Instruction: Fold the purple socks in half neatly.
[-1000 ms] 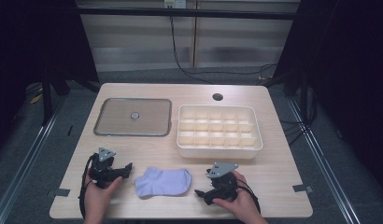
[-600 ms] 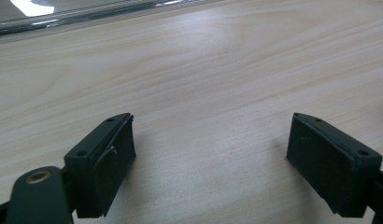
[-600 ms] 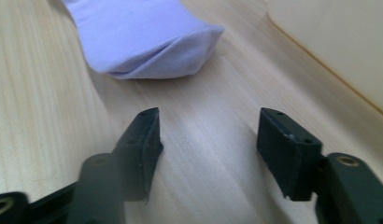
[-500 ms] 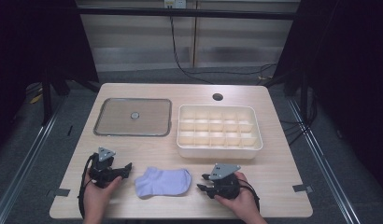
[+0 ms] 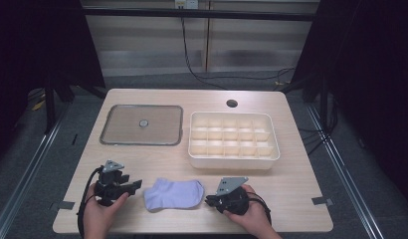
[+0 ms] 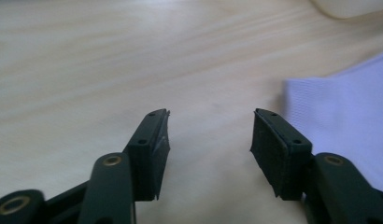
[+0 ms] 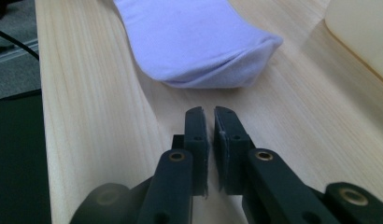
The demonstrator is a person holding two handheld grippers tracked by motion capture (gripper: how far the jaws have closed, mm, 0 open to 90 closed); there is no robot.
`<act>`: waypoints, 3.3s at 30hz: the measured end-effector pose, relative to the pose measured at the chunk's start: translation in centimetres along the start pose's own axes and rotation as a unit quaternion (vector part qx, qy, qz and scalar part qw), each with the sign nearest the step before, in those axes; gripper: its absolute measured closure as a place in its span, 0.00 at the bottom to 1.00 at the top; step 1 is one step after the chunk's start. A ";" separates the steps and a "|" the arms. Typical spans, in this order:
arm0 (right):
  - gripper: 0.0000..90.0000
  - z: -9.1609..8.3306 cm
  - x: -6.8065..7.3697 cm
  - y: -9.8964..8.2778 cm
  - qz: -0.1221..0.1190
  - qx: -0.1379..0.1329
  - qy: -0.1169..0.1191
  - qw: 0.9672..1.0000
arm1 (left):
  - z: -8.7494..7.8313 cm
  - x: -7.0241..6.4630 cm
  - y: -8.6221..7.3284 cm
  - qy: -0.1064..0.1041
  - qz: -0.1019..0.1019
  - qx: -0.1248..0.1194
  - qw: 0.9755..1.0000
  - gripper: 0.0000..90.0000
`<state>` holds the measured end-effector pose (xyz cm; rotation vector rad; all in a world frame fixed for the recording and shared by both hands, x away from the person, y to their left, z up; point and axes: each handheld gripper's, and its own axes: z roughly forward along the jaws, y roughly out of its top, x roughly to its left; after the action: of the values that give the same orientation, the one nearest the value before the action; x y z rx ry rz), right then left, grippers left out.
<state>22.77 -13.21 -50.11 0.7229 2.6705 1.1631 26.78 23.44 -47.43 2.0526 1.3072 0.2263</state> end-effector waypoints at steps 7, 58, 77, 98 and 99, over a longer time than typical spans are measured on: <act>0.96 0.2 -0.2 0.1 0.002 -0.006 0.007 1.000 | 0.1 -1.0 -0.2 -0.058 -0.019 0.026 0.998 0.62; 0.96 0.5 -0.2 -0.4 0.007 -0.029 0.010 0.999 | 0.0 -3.0 1.1 -0.103 -0.017 0.044 0.994 0.92; 0.96 0.5 -0.3 -0.4 0.007 -0.031 0.011 0.999 | -0.2 -3.5 1.9 -0.123 -0.040 0.045 0.991 0.93; 0.95 0.5 -0.3 -0.4 0.008 -0.031 0.011 0.999 | 1.6 -2.2 1.0 -0.062 -0.046 0.069 0.995 0.85; 0.95 0.5 -0.2 -0.4 0.008 -0.031 0.010 0.999 | 1.6 -2.2 1.0 -0.058 -0.044 0.067 0.995 0.83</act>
<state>23.01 -13.21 -50.75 0.7267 2.6379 1.2572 27.25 20.61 -47.54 2.0792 1.3696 -0.0213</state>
